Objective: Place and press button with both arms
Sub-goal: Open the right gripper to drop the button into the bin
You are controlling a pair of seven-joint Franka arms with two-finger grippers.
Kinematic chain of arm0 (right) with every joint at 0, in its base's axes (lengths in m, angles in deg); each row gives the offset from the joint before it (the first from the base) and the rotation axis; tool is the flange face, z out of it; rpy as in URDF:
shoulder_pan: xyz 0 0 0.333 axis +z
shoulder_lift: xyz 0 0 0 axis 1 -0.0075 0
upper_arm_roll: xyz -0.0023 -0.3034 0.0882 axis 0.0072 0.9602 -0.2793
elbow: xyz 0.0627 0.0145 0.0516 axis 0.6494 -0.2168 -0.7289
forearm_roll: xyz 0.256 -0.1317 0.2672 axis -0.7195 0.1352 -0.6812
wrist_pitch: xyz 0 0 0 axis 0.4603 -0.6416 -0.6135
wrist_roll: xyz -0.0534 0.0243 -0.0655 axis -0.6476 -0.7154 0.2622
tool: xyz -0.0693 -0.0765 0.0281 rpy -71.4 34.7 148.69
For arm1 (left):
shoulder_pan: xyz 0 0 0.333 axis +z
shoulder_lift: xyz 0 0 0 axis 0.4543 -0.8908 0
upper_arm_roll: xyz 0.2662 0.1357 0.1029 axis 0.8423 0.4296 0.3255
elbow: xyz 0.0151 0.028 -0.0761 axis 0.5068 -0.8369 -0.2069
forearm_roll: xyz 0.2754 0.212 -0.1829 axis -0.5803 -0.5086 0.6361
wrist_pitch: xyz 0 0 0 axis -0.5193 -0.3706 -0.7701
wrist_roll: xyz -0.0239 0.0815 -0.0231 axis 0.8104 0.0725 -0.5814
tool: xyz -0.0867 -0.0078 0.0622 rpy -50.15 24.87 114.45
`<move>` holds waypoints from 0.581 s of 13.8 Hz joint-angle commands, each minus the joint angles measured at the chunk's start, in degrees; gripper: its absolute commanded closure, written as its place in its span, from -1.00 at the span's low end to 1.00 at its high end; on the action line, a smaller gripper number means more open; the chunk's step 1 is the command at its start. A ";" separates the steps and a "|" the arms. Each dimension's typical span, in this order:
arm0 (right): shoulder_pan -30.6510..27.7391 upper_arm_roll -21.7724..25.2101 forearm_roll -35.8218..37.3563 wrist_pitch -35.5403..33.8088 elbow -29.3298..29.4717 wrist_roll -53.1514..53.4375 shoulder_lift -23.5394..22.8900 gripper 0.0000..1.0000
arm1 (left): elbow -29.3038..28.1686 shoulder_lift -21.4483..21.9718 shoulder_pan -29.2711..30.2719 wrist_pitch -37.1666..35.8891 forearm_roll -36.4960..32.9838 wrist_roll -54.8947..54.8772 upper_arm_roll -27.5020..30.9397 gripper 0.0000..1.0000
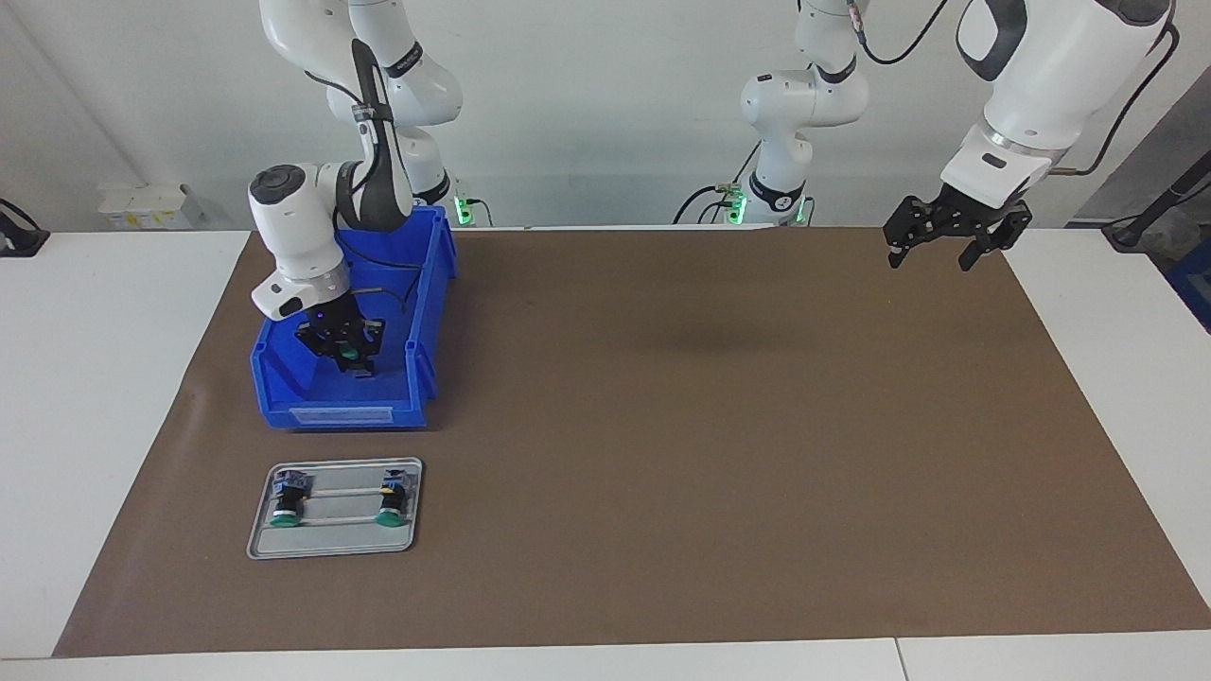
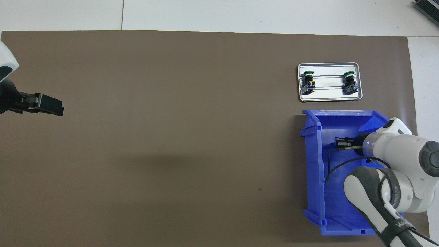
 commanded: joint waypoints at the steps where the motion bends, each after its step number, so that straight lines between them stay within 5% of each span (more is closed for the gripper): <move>1: -0.77 -0.77 -2.40 0.43 0.17 -0.28 0.69 -1.00 | -1.94 1.61 0.49 0.73 -0.77 -0.50 -0.35 -1.00; 3: -0.34 -0.77 -2.40 -5.69 2.62 2.08 3.93 -1.00 | -1.94 1.61 0.49 0.73 -0.77 -0.50 -0.27 -1.00; 8: -0.16 -0.77 -1.44 -32.40 21.76 8.94 5.36 -1.00 | -1.94 1.61 0.49 0.73 -0.77 -0.50 -0.36 -1.00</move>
